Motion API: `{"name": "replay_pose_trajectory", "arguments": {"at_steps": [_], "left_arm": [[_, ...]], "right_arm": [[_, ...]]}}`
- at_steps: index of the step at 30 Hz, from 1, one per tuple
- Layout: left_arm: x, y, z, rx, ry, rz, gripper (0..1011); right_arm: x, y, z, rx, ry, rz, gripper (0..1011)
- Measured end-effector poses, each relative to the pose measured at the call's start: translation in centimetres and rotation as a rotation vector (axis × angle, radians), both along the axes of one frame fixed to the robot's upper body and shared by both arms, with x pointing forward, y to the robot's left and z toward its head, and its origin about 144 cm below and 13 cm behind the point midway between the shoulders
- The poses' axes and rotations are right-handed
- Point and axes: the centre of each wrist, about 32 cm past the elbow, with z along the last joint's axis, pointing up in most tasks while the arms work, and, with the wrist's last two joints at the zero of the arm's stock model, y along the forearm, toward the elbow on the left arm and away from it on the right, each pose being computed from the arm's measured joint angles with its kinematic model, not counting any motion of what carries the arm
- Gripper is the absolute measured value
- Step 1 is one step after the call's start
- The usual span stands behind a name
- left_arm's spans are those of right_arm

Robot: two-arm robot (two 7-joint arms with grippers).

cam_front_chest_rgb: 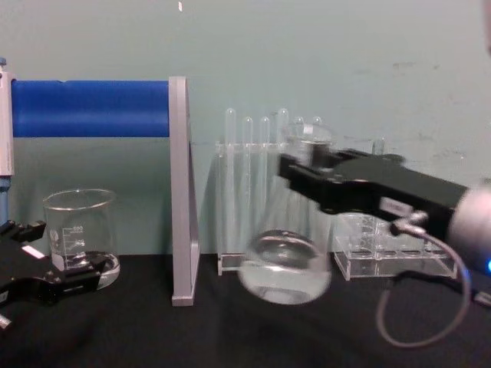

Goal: Grasp the erlenmeyer flask with one hand, shake it three times, then place it back.

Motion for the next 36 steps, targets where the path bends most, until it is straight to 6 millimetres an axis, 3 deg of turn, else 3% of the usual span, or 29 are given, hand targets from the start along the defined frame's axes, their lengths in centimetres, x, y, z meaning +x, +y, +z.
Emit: {"name": "replay_pose_trajectory", "arguments": {"at_steps": [7, 14, 26, 36], "left_arm": [[0.0, 0.0, 0.0, 0.000, 0.000, 0.000, 1001], [0.0, 0.0, 0.0, 0.000, 0.000, 0.000, 1001], [0.0, 0.0, 0.0, 0.000, 0.000, 0.000, 1001], [0.0, 0.0, 0.0, 0.000, 0.000, 0.000, 1001]], "right_arm": [[1.1, 1.5, 0.1, -0.006, -0.004, 0.114, 453], [1.2, 1.1, 0.1, -0.003, -0.009, 0.109, 453], [-0.5, -3.1, 0.3, 0.023, -0.022, -0.157, 453], [-3.4, -6.9, 0.4, 0.027, -0.018, -0.428, 453]]}}
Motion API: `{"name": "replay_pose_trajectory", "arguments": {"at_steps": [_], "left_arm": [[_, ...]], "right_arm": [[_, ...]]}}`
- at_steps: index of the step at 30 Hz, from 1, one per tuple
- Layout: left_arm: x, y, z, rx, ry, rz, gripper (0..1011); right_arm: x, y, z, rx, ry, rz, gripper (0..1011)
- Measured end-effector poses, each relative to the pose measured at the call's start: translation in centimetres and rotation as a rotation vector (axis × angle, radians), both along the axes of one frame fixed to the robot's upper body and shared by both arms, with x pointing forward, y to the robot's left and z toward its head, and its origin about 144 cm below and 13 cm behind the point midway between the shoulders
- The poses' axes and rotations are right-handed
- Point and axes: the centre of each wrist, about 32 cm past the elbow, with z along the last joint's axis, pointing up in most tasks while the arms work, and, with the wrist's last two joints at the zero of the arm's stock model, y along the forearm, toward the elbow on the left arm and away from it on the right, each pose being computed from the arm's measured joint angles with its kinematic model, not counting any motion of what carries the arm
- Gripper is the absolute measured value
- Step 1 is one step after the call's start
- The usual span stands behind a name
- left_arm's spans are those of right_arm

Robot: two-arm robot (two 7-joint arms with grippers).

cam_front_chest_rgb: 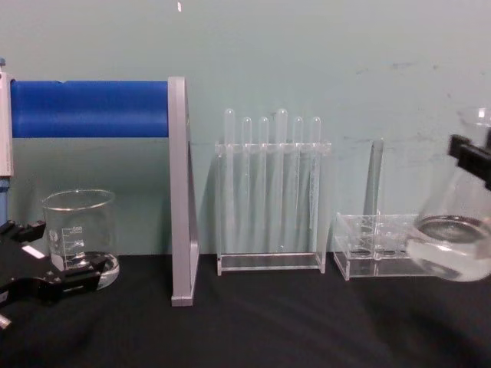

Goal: Grasp the erlenmeyer flask with one hand, shake it three times, then place it back.

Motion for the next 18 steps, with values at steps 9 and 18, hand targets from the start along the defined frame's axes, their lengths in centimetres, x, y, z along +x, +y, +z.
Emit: {"name": "replay_pose_trajectory", "arguments": {"at_steps": [9, 18], "left_arm": [[0.0, 0.0, 0.0, 0.000, 0.000, 0.000, 1001], [0.0, 0.0, 0.0, 0.000, 0.000, 0.000, 1001]], "right_arm": [[-0.2, -0.4, 0.0, -0.001, 0.000, -0.026, 453], [1.9, 1.9, -0.2, -0.009, 0.009, 0.132, 453]]}}
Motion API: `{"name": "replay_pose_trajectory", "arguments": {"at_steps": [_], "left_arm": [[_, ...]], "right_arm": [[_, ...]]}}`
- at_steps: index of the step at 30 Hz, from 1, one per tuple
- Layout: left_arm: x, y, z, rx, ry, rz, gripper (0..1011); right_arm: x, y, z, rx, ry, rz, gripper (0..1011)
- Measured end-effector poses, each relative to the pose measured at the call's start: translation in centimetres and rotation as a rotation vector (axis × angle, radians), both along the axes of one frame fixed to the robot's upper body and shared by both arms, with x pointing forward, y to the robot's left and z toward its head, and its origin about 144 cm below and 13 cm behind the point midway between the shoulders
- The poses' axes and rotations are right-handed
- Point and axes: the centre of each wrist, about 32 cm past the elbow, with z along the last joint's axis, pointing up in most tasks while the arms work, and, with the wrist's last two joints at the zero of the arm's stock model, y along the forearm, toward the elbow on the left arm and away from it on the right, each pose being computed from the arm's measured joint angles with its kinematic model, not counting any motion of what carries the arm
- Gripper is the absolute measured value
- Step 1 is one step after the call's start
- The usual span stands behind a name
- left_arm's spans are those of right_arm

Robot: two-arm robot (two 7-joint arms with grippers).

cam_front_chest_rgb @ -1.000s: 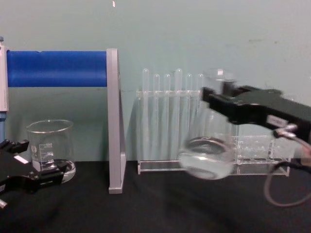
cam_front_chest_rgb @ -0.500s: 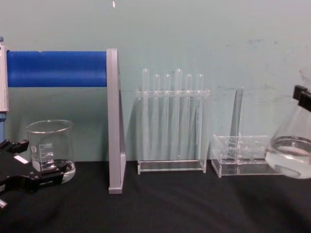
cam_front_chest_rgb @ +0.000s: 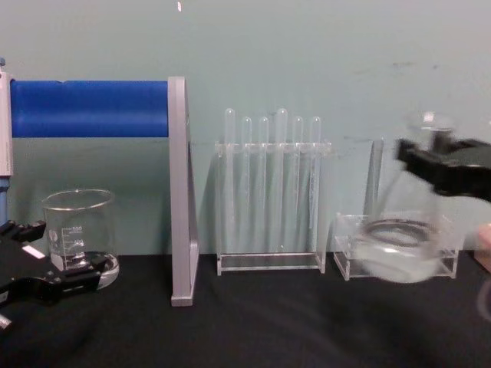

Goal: Grasp the erlenmeyer flask with one hand, shake it three times, then place it back.

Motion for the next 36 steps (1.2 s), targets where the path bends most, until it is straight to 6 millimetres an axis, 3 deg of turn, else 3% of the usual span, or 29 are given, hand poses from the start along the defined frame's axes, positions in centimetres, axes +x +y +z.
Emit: {"name": "replay_pose_trajectory", "arguments": {"at_steps": [13, 19, 25, 36], "left_arm": [[0.0, 0.0, 0.0, 0.000, 0.000, 0.000, 1001], [0.0, 0.0, 0.0, 0.000, 0.000, 0.000, 1001], [0.0, 0.0, 0.0, 0.000, 0.000, 0.000, 1001], [0.0, 0.0, 0.0, 0.000, 0.000, 0.000, 1001]], "right_arm": [[3.4, 5.6, -0.3, -0.012, 0.009, 0.343, 453], [3.7, 6.4, -0.3, -0.012, 0.009, 0.379, 453], [3.4, 5.5, -0.3, -0.010, 0.008, 0.334, 453], [0.9, 1.1, 0.0, -0.005, 0.002, 0.094, 453]]}}
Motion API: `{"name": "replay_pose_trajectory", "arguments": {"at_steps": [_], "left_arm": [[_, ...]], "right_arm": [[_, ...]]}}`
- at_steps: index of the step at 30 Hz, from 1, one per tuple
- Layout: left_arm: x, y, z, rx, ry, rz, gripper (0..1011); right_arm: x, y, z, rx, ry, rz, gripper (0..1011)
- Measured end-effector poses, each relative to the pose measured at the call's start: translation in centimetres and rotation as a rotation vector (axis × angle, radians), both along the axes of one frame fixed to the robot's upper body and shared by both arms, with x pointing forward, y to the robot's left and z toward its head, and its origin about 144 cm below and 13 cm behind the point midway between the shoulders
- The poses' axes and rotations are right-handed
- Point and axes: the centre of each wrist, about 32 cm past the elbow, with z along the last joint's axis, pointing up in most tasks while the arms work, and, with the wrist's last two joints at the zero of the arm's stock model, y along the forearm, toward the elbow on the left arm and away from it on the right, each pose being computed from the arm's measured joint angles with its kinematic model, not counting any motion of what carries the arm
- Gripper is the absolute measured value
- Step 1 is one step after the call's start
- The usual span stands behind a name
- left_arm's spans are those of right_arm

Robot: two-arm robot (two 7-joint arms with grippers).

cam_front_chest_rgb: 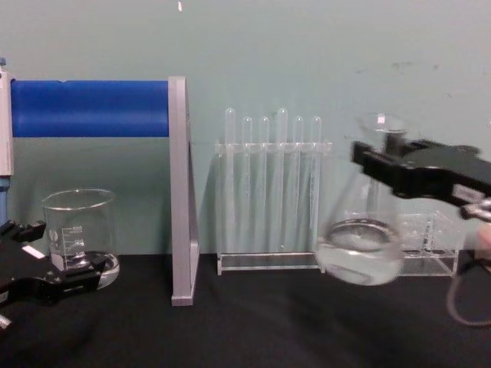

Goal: Grasp the erlenmeyer flask with one hand, shake it three times, then place it back.

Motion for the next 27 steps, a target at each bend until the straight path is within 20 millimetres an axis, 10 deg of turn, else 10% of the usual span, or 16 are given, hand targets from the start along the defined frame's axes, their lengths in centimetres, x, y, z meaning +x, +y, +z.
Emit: {"name": "replay_pose_trajectory", "arguments": {"at_steps": [14, 27], "left_arm": [[0.0, 0.0, 0.0, 0.000, 0.000, 0.000, 1001], [0.0, 0.0, 0.0, 0.000, 0.000, 0.000, 1001]], "right_arm": [[-2.7, -2.9, 0.1, -0.001, 0.001, -0.192, 453], [-0.3, 0.0, 0.0, 0.004, 0.040, 0.100, 453]]}}
